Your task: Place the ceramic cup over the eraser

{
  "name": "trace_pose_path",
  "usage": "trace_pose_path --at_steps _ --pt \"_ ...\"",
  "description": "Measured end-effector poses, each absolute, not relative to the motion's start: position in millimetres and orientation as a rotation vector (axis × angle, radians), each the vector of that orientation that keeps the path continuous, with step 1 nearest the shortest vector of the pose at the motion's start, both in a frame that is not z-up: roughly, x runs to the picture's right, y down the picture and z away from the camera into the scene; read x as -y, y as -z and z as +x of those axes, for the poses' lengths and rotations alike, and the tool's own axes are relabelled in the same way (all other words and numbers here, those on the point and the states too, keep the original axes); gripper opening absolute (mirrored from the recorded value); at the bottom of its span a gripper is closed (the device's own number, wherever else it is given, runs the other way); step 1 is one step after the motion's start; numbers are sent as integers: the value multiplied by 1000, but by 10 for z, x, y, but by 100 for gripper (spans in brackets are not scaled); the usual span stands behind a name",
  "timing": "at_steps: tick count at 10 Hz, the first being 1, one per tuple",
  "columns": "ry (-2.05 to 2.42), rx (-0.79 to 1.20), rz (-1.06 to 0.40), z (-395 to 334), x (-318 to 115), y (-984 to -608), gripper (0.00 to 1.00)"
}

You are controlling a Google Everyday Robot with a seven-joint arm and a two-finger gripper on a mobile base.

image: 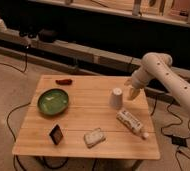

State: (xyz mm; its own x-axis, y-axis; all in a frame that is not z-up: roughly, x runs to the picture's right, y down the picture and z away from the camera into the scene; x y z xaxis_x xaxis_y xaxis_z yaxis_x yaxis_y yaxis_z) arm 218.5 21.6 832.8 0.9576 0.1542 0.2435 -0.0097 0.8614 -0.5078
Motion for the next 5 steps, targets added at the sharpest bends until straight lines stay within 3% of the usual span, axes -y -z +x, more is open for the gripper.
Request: trace_pose_path --at_steps 5 --pt "-88 279 -527 2202 -217 -8327 65"
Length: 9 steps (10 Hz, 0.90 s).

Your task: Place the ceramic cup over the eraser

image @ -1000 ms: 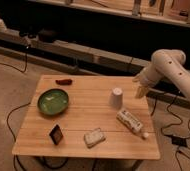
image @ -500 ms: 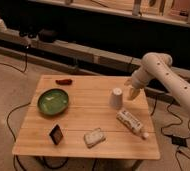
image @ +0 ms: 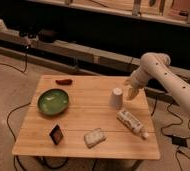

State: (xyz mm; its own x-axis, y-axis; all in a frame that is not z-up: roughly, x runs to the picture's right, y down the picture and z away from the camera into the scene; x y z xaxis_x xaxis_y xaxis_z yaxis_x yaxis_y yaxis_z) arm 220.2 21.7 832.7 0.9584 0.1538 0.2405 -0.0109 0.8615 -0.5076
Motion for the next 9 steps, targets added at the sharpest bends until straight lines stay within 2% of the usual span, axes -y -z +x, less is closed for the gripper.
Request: trace_pose_path --at_steps 9 --pt "-33 262 -537 1938 -148 -8554 65"
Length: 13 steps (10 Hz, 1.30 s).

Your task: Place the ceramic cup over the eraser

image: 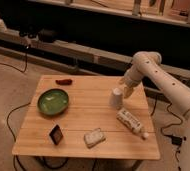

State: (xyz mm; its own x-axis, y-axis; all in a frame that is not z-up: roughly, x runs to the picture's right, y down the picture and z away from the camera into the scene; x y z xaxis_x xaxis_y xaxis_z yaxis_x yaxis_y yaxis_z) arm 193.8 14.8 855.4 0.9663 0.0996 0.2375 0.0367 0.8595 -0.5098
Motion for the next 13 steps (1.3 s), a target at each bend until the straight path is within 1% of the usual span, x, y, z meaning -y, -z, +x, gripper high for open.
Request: trace_pose_path --at_steps 5,11,12,13 --pt "-14 258 -559 1764 -248 -8834 65" --pt "32 261 -597 1592 -370 -9052 65" --pt "37 262 -604 1567 -386 -9076 61" --pt "43 261 -607 1552 -395 -9093 54"
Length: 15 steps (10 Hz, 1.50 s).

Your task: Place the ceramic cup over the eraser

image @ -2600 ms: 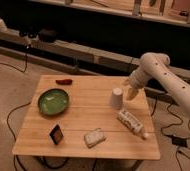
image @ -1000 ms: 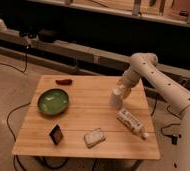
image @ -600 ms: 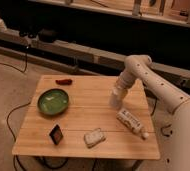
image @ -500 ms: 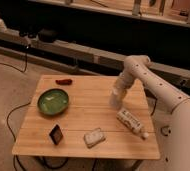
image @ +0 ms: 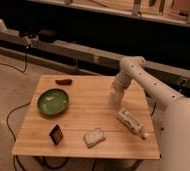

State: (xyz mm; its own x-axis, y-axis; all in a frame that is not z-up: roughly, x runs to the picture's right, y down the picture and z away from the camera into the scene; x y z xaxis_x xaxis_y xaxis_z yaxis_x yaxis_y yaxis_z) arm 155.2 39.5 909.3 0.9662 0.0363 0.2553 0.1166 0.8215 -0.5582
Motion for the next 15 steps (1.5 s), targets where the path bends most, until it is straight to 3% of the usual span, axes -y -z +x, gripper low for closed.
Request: trace_pose_path --at_steps 5,15 --pt "76 293 -631 1466 -406 -9017 3" --pt "207 453 -584 868 341 -8028 0"
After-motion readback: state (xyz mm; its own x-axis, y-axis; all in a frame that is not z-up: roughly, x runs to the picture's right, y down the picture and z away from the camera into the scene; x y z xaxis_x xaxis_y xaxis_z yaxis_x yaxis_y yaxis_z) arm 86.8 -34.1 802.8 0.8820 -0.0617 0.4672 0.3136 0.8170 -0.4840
